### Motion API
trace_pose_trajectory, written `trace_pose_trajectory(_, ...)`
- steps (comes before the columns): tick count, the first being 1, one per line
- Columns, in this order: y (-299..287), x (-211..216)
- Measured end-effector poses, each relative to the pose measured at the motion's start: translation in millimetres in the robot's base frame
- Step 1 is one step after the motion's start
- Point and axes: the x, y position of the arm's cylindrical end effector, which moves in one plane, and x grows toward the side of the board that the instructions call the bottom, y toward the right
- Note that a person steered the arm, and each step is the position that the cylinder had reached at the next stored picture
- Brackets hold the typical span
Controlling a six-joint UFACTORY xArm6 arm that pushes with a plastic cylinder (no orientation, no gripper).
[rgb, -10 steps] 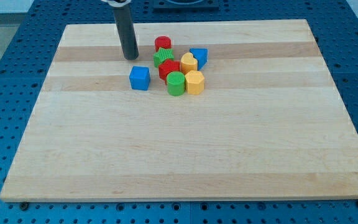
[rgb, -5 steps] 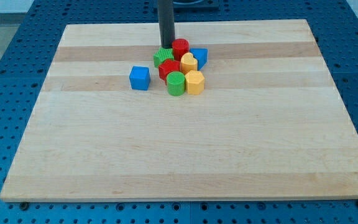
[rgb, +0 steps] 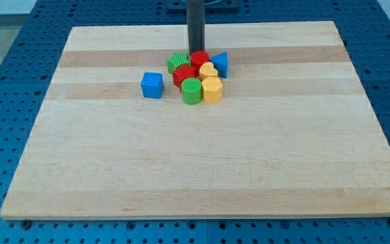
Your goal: Push the red circle into the yellow heart
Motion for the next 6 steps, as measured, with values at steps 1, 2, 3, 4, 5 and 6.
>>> trace_pose_trajectory(1, 0, -1)
trace_pose_trajectory(2, 0, -7)
trace_pose_trajectory(3, -2, -17)
trace_pose_trajectory(4, -5, -29)
trace_pose_trajectory(5, -2, -34)
trace_pose_trajectory(6, -28, -38)
